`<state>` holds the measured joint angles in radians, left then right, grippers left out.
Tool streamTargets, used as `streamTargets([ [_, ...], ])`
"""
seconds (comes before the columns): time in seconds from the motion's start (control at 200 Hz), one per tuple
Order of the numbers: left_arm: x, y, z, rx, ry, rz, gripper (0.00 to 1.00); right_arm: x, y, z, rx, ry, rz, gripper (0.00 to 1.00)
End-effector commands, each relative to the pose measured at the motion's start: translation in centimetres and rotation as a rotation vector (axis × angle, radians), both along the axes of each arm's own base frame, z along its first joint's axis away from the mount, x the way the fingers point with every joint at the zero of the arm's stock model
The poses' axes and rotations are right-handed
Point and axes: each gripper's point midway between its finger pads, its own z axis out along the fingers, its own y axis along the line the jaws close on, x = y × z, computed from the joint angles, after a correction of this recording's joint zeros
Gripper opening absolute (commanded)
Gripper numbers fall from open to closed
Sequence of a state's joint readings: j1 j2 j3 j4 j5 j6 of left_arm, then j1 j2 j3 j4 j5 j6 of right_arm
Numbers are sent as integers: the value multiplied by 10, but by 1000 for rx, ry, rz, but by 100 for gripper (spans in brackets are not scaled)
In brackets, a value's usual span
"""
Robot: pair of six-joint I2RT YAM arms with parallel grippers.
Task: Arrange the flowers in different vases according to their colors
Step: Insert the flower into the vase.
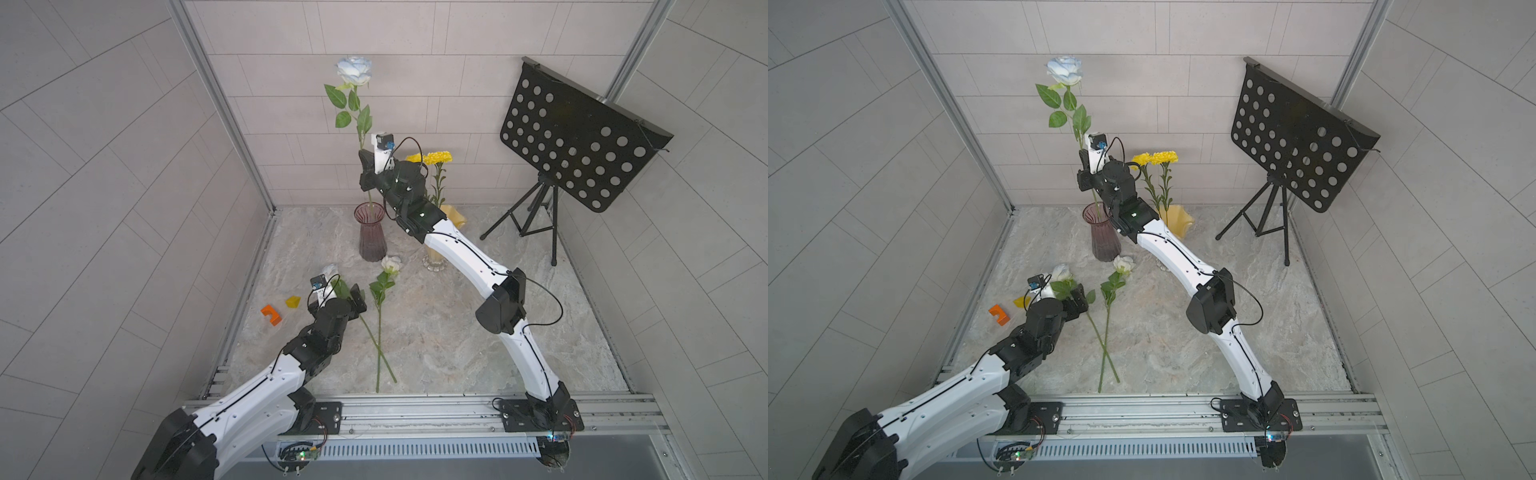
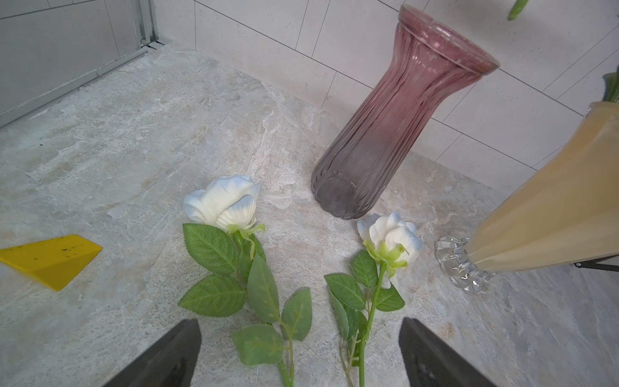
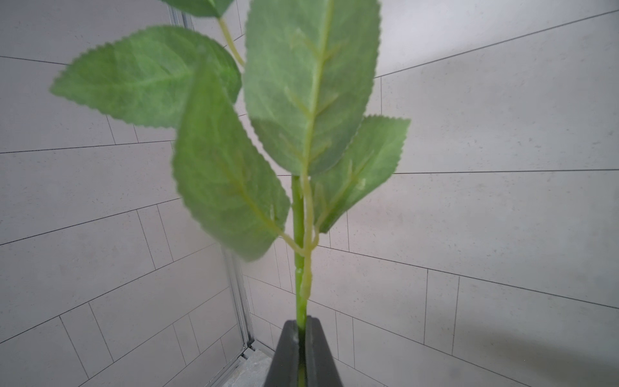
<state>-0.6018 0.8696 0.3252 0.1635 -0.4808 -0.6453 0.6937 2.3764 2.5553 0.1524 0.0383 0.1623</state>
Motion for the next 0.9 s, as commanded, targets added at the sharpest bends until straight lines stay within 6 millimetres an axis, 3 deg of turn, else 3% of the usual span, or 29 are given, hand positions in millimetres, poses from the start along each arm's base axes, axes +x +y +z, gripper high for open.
streamTargets([
  [0.0,0,6,-4,5,4,25,100,10,9,-16,-4,-31,-17,0],
  [0.155,-1,6,-4,3,0,27,100,24,15,-43,-5,-34,-44,0],
  [0.36,0,6,-3,1,-3,27,100,27,18,-61,-20,-2,-45,0],
  [0.655,0,7,-3,-2,-4,29,100,11,26,-104,-57,93,-14,0],
  [0.811,0,6,-3,-3,-3,24,100,4,22,-115,-69,128,-12,0],
  [0.891,0,6,-4,-2,-2,23,100,-1,19,-114,-70,136,-15,5],
])
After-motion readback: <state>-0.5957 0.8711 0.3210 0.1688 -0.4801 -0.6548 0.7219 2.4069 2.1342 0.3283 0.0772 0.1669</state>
